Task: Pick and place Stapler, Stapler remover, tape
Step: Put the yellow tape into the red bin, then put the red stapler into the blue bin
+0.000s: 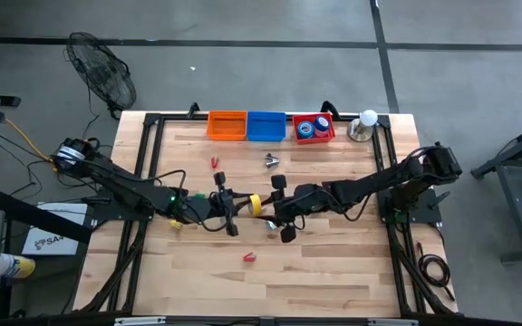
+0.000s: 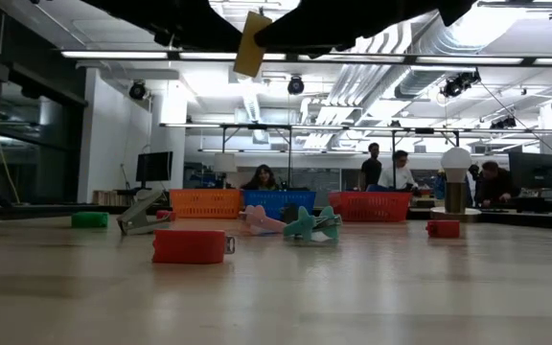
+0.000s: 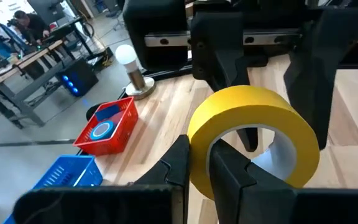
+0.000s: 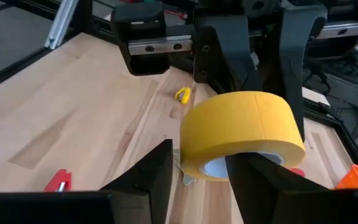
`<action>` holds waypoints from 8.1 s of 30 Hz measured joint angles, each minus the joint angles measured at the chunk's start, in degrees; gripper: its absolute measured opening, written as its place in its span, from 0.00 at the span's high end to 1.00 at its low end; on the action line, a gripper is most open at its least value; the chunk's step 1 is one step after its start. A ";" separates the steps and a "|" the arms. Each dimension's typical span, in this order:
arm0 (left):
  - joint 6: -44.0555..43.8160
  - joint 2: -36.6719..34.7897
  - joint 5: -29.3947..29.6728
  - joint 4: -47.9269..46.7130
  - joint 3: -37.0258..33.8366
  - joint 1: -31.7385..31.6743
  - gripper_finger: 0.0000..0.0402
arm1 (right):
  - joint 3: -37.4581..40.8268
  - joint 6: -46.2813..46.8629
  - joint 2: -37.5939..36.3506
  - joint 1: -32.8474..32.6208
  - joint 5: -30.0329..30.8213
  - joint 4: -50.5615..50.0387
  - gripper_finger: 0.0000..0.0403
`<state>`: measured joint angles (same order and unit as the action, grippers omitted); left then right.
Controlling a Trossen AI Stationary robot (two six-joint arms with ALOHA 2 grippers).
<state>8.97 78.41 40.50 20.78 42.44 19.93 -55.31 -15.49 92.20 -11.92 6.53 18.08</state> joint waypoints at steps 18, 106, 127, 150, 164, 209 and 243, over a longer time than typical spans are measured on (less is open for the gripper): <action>-0.13 0.02 -1.29 -0.12 0.07 -0.03 0.92 | 0.00 2.00 0.00 -0.04 -1.76 0.20 0.93; -1.73 -17.88 -16.19 -2.77 -15.04 -32.82 0.42 | -56.35 -21.62 30.58 49.46 5.98 -96.26 0.93; -1.92 -17.86 -20.63 -2.94 -15.04 -34.93 0.42 | -56.30 -24.02 34.59 49.40 5.30 -97.91 0.93; -1.97 -17.85 -20.60 -3.21 -15.02 -34.93 0.42 | -56.30 -20.19 34.67 49.37 8.30 -97.94 0.73; -2.00 -17.84 -20.60 -3.39 -15.02 -34.93 0.42 | -56.41 -17.41 32.19 49.29 10.96 -99.16 0.72; -11.91 -27.36 -32.24 -22.40 -14.95 -33.75 0.42 | -43.82 10.55 22.97 19.03 -0.60 -102.59 0.72; -13.75 -31.34 -21.91 -24.86 -14.97 -21.75 0.42 | 6.51 9.19 -5.70 7.24 0.26 -59.81 0.48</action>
<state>-4.78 47.07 18.59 -4.08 27.46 -1.83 -48.79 -6.30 86.50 -4.68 6.79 -41.72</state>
